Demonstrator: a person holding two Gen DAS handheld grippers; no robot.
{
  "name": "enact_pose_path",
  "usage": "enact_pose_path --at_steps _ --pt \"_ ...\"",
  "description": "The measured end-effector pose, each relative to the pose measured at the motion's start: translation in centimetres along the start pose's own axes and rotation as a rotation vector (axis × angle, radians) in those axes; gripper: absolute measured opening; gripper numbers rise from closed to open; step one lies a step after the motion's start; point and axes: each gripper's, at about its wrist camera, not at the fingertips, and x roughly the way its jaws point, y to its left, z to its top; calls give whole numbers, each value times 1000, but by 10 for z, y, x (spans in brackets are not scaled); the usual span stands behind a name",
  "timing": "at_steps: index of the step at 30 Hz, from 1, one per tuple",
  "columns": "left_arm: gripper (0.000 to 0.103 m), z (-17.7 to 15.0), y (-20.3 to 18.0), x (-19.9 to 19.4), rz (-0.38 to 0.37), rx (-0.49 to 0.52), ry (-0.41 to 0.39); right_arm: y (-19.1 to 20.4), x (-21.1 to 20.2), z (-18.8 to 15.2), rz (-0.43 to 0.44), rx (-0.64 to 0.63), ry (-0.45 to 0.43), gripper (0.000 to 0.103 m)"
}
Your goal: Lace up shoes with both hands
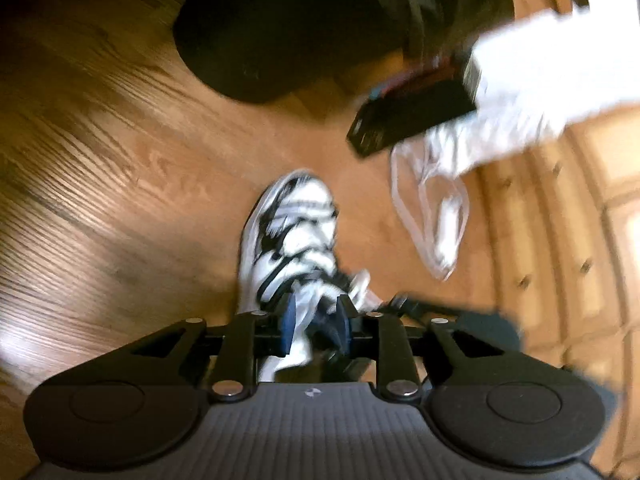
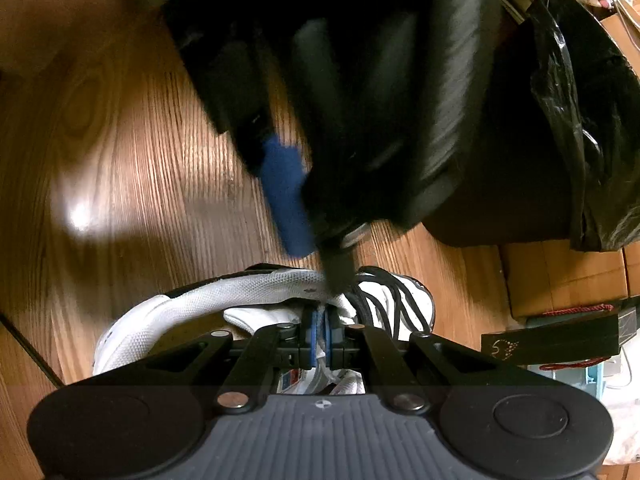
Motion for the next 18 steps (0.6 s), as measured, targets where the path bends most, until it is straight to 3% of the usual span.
enact_pose_path --at_steps 10,14,18 --pt "25 12 24 23 -18 -156 -1 -1 0 -3 -7 -11 -13 5" --pt "25 9 18 35 27 -90 33 -2 2 -4 -5 -11 -13 5" --pt "25 7 23 40 17 -126 26 -1 3 -3 -4 -12 -12 5"
